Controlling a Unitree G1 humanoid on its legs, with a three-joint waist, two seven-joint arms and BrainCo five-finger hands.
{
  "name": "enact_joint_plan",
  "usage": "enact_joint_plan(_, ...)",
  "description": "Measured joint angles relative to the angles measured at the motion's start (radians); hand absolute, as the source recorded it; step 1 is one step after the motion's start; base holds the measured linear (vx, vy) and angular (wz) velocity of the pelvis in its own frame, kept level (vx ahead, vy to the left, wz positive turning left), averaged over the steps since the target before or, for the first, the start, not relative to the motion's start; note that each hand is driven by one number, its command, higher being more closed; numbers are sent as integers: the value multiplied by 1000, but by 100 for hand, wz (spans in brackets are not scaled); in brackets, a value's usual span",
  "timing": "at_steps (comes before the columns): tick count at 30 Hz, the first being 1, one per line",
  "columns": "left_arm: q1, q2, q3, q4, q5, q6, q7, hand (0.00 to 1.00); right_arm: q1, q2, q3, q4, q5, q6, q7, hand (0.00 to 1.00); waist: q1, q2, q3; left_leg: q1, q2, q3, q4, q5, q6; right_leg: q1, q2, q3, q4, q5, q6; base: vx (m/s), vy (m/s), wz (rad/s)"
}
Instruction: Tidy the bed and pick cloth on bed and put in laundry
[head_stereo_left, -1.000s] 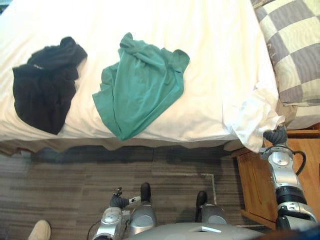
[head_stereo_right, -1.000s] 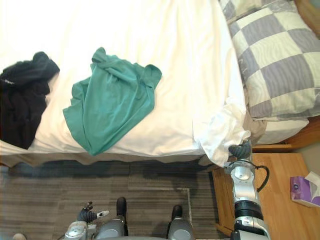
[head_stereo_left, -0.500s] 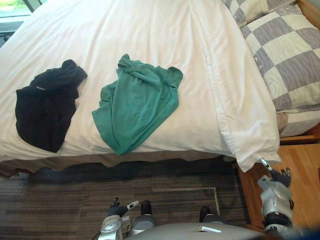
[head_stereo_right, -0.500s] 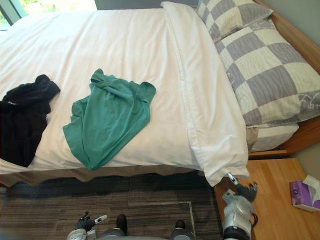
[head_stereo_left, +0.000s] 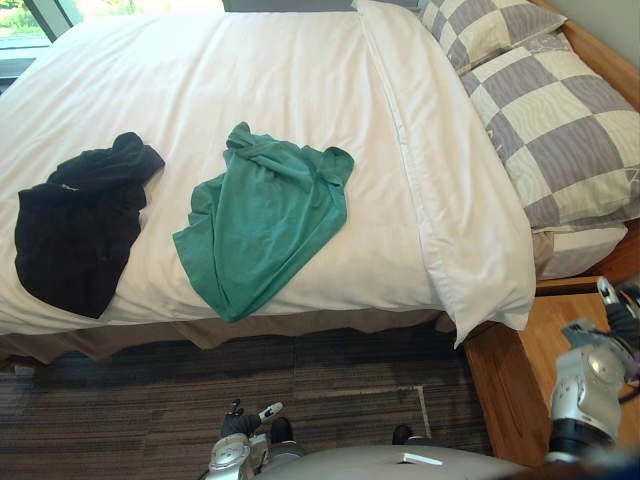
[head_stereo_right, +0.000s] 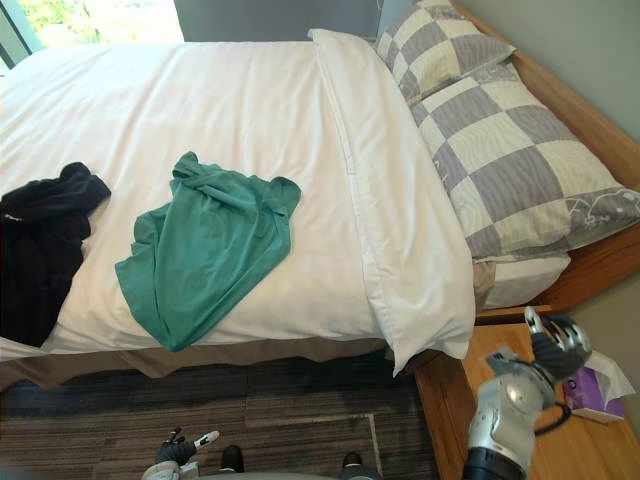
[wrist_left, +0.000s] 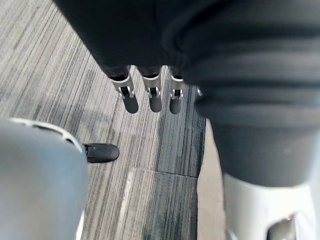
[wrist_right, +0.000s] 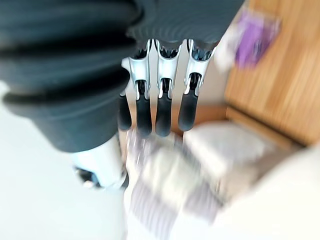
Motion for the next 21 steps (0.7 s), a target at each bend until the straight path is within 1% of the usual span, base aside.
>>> enact_joint_plan(1, -1, 9, -2, 0, -1, 0, 0, 0, -49, -18, 19, 1, 28, -13, 14, 100, 2, 3, 4, -18, -1, -3, 1, 7, 1, -25, -2, 0, 10, -1, -1, 15, 10, 12)
enact_joint_plan(3, -10, 27, -3, 3, -33, -1, 1, 0, -178, -64, 55, 38, 131, -51, 42, 100, 15, 5, 61, -46, -1, -15, 6, 24, 5, -59, -2, -1, 32, 0, -1, -28, 0, 12)
enact_joint_plan(4, -11, 29, -3, 5, -37, 0, 1, 0, -203, -71, 57, 42, 147, -54, 48, 100, 19, 5, 69, -57, -1, -22, 6, 28, 5, -69, -2, -5, 37, 0, -1, -60, -9, 15)
enact_joint_plan(6, -12, 33, -2, 12, -63, 0, 1, 0, -285, -79, 76, 51, 234, -85, 60, 100, 29, 5, 109, -79, 0, -29, 6, 38, 5, -93, -4, -14, 60, -4, -8, -52, -8, 15)
enact_joint_plan(7, -12, 34, -2, 13, -67, 1, 1, 0, -307, -80, 85, 51, 250, -90, 62, 100, 31, 6, 115, -90, 0, -31, 6, 41, 6, -105, -4, -16, 66, -5, -8, -68, -4, 9)
enact_joint_plan(9, -30, 35, -5, 9, -82, 0, 2, 0, -376, -81, 96, 36, 310, -113, 71, 100, 48, 7, 161, -121, -4, -35, 7, 53, 8, -161, -15, -16, 125, -26, -11, -79, 1, 9)
enact_joint_plan(10, -35, 37, -11, 4, -91, -1, 2, 0, -387, -82, 96, 23, 322, -118, 71, 100, 51, 8, 174, -129, -7, -39, 7, 55, 9, -177, -20, -16, 147, -35, -11, -86, 5, 22)
enact_joint_plan(11, -48, 42, -24, -7, -107, -5, 2, 0, -404, -88, 98, -11, 333, -128, 71, 100, 53, 9, 204, -159, -13, -52, 27, 56, 9, -212, -34, -21, 197, -56, -10, -86, -7, 29)
enact_joint_plan(12, -64, 43, -24, -9, -118, -9, 2, 0, -424, -103, 107, -35, 341, -135, 71, 100, 55, 9, 227, -200, -15, -58, 61, 48, 13, -254, -50, -23, 243, -71, -12, -82, -8, 27)
enact_joint_plan(13, -72, 43, -24, -10, -124, -11, 3, 0, -432, -114, 114, -49, 349, -136, 71, 100, 57, 10, 238, -223, -17, -60, 80, 42, 14, -275, -56, -23, 261, -76, -12, -101, -17, 22)
enact_joint_plan(14, -84, 44, -23, -11, -137, -12, 3, 0, -450, -128, 123, -72, 357, -139, 71, 100, 55, 12, 252, -274, -21, -68, 127, 29, 17, -317, -66, -22, 299, -87, -12, -82, -3, 15)
enact_joint_plan(16, -112, 44, -24, -13, -150, -14, 3, 0, -473, -151, 131, -99, 358, -148, 71, 100, 56, 22, 276, -344, -20, -79, 200, 6, 17, -367, -79, -22, 343, -98, -14, -80, 1, 14)
enact_joint_plan(18, -134, 43, -23, -41, -156, -18, 2, 0, -523, -168, 131, -102, 365, -161, 70, 100, 54, 32, 309, -444, -14, -81, 318, -42, 23, -446, -93, -18, 416, -121, -18, -107, -4, 6)
enact_joint_plan(19, -145, 43, -23, -44, -156, -21, 2, 0, -533, -174, 131, -101, 369, -164, 70, 100, 55, 36, 316, -472, -12, -81, 346, -53, 26, -468, -95, -15, 434, -125, -19, -112, 4, 4)
enact_joint_plan(20, -166, 43, -23, -49, -158, -24, 1, 0, -550, -193, 131, -101, 378, -167, 70, 100, 54, 47, 330, -533, -5, -81, 404, -74, 29, -515, -97, -11, 468, -133, -23, -87, 10, 3)
enact_joint_plan(21, -181, 42, -23, -53, -167, -26, 1, 0, -561, -203, 128, -101, 380, -167, 69, 100, 54, 52, 340, -568, -2, -81, 438, -85, 32, -546, -99, -7, 491, -137, -22, -111, 23, -2)
